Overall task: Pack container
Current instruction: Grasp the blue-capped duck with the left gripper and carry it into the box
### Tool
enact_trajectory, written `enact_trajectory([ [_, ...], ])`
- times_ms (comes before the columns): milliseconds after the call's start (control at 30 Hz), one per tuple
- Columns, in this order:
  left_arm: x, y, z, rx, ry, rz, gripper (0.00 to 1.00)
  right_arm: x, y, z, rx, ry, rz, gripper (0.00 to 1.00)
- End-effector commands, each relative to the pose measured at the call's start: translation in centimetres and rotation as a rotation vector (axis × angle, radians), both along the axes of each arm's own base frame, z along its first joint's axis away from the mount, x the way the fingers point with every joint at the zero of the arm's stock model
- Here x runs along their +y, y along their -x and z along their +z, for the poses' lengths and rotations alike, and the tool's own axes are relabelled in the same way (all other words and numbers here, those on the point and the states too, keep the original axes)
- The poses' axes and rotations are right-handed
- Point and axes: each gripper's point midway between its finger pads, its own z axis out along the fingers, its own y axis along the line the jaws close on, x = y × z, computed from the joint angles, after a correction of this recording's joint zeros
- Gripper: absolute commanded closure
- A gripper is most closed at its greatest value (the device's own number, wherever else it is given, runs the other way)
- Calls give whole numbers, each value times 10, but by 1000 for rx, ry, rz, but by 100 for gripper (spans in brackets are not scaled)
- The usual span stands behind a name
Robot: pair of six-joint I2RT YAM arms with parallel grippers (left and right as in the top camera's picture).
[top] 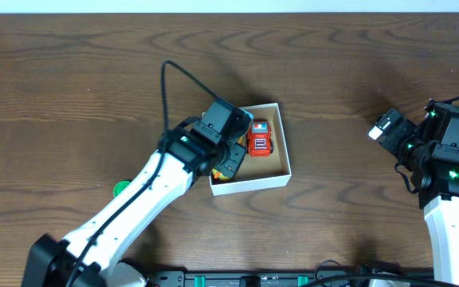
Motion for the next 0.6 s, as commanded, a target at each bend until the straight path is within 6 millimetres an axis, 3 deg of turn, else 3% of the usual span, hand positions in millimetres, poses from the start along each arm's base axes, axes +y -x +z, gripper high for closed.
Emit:
enact_trajectory([
  [0,-9,-8,-4,-58,-41,-138,94,-2,-2,10,-27,-6,-15,1],
  [133,-18,-9,-6,-75,-37,-172,94,-2,-2,10,-27,-7,-15,1],
  [333,-37,8,-7,-82,-41,-293,94,-2,-2,10,-27,-7,-15,1],
  [400,-35,7,-7,-88,-56,-288,35,-2,-2,10,-27,-7,-15,1],
  [433,-32,6,-7,-93,-69,-280,24,-2,-2,10,-27,-7,-15,1],
  [567,-18,-1,-4,-125,-129,-237,18,-2,-2,10,-27,-7,-15,1],
])
